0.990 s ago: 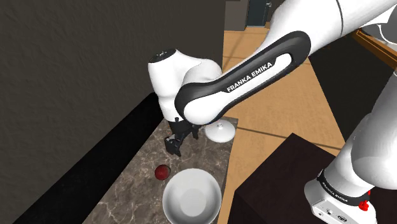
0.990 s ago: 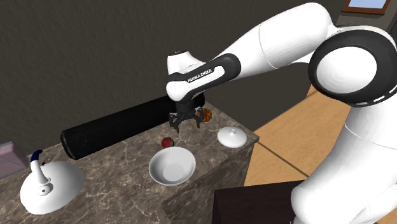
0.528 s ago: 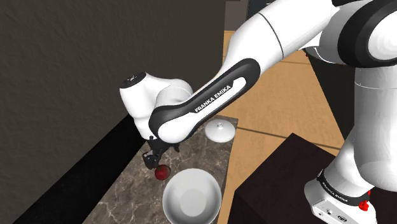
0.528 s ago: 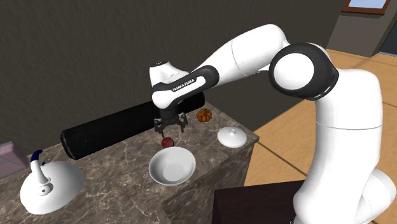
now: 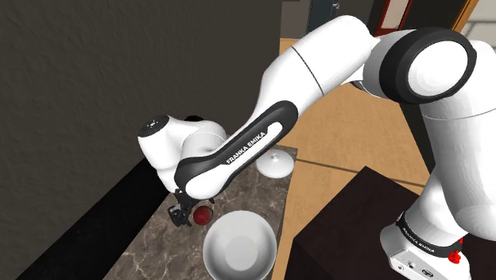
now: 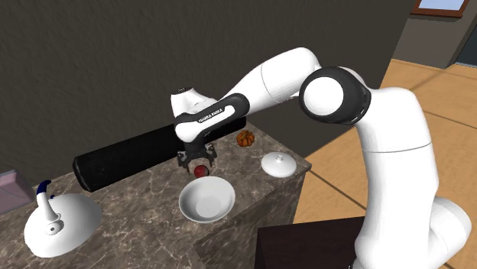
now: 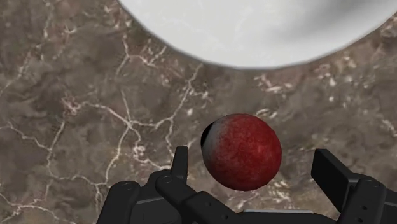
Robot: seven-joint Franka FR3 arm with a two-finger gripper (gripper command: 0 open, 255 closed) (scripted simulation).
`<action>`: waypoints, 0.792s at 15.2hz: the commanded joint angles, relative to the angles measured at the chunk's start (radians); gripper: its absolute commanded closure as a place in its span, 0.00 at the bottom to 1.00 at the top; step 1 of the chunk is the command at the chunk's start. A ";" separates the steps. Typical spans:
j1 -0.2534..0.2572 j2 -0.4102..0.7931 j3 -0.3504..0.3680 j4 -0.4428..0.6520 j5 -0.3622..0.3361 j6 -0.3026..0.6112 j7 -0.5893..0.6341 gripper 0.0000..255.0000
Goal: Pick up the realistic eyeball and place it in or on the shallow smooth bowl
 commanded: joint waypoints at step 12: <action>0.006 0.023 -0.010 -0.017 -0.015 0.038 0.011 1.00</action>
